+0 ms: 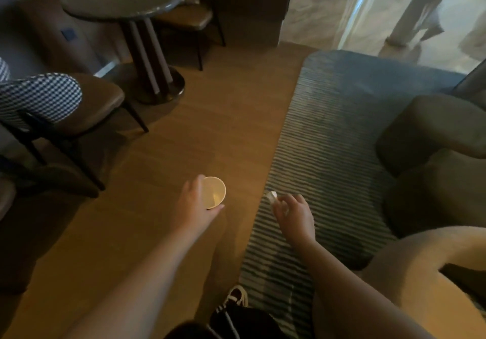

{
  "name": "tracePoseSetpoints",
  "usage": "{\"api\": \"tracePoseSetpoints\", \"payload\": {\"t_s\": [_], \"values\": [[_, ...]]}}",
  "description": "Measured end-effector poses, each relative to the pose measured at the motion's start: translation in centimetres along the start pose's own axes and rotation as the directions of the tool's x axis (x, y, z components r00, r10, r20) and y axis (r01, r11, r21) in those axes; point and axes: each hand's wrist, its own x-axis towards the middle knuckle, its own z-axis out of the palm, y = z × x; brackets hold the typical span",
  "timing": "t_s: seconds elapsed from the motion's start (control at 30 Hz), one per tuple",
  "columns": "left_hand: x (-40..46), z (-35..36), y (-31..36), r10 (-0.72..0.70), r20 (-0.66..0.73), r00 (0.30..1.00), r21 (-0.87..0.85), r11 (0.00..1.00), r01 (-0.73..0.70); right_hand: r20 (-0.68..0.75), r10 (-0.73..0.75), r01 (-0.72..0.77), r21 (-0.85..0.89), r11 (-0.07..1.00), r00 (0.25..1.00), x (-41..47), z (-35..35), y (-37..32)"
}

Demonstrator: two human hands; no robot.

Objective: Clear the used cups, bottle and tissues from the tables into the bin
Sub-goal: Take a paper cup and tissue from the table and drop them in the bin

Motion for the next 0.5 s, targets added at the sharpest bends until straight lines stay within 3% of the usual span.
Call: {"api": "tracePoseSetpoints", "payload": {"t_s": [0.3,0.5], "values": [[16.4,2.9,3.2,0.095,0.078,0.992,-0.059,0.994,-0.091,-0.057,0.125,-0.122,0.052,0.991,0.991,13.5,0.1,-2.6],[31.9,6.4,4.2,0.156,0.088,0.984,-0.08,0.986,-0.149,-0.13,0.192,-0.182,0.081,0.98,0.973,27.1,1.9,-4.3]]}}
